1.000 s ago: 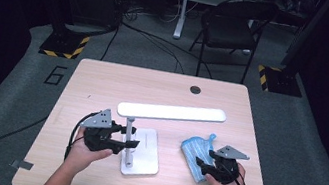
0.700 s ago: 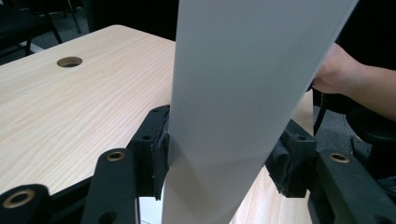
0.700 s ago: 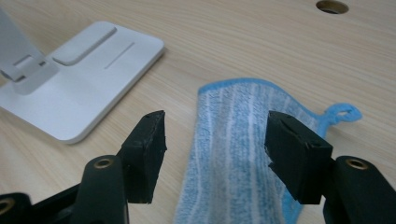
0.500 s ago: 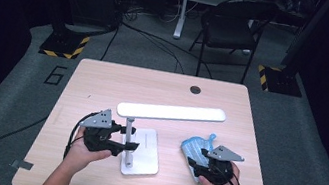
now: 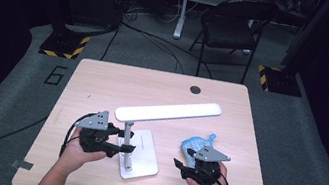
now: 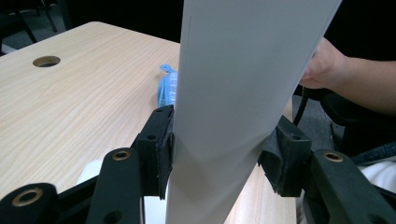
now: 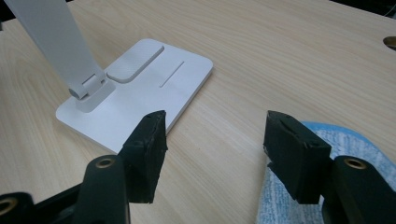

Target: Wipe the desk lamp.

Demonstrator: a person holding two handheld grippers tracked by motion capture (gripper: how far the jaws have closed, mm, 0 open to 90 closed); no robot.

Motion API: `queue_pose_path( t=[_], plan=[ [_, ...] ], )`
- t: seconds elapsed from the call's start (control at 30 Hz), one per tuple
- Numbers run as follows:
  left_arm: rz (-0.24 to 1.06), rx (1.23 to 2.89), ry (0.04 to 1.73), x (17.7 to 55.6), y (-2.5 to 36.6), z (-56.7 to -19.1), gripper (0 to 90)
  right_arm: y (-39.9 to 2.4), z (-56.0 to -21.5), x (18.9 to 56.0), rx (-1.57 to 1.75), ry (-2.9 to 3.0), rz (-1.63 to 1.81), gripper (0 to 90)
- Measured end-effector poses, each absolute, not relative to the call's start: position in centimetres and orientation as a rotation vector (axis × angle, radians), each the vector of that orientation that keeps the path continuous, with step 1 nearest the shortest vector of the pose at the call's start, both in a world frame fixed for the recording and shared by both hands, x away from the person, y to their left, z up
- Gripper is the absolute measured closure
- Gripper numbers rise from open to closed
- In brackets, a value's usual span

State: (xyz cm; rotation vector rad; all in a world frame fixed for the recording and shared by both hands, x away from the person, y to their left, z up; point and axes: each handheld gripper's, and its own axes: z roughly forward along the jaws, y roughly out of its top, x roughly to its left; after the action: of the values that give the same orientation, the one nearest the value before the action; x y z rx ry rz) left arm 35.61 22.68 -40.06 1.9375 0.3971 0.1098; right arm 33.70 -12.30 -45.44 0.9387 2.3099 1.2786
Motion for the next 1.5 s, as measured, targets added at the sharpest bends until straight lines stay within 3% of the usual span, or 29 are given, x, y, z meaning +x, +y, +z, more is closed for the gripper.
queue_pose_path(
  t=[0.73,1.5],
  plan=[
    [0.169,1.879,0.498,34.9,19.4,-40.4,49.1,-7.4,-47.2,33.8,0.85,2.441,1.326,41.0],
    [0.12,1.898,0.436,34.0,20.4,-40.4,47.9,-2.9,-48.2,32.8,0.713,2.56,1.427,45.4]
  ],
)
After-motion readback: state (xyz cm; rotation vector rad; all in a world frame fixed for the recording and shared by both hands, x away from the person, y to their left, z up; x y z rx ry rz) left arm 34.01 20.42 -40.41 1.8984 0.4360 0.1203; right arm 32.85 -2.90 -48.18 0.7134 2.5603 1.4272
